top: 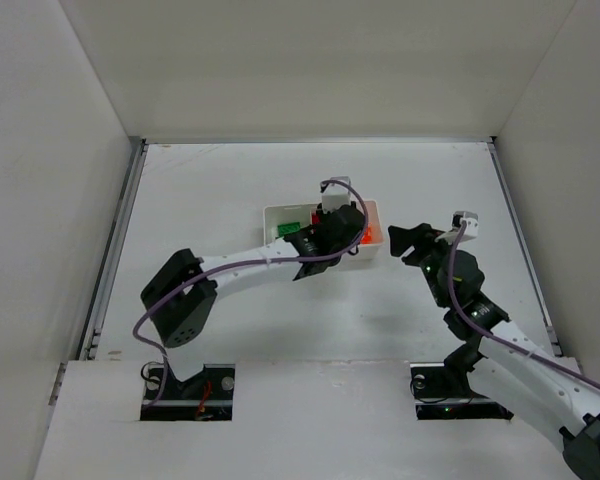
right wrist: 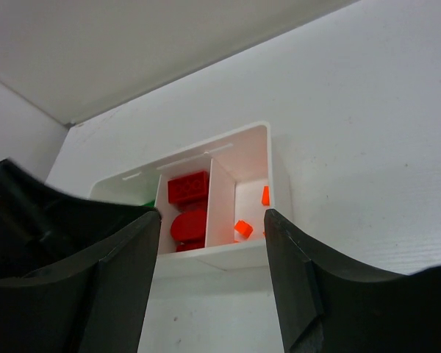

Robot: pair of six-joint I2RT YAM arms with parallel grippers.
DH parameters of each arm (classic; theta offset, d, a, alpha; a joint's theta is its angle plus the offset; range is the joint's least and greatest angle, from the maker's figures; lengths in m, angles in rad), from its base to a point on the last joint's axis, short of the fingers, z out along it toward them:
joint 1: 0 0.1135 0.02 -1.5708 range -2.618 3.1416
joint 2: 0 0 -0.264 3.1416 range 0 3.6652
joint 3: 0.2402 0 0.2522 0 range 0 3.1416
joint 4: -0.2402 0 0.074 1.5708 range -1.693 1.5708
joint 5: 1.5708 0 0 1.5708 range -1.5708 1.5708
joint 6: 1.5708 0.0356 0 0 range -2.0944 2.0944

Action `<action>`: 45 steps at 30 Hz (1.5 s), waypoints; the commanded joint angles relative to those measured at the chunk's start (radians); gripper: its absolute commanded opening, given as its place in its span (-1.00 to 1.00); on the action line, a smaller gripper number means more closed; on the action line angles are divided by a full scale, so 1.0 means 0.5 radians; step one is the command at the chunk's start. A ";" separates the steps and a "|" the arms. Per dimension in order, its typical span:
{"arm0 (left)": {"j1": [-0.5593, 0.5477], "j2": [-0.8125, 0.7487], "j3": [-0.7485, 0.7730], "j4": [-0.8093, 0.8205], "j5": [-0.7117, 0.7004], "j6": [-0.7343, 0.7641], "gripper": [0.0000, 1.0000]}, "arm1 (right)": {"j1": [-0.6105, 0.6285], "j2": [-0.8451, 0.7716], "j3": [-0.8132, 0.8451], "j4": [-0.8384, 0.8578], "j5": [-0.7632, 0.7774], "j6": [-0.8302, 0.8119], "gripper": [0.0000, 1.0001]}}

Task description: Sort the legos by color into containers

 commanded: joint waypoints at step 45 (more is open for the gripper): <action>0.589 -2.366 -1.584 -0.683 0.089 -0.260 1.00 | -0.081 0.207 -0.429 0.678 0.333 0.073 0.29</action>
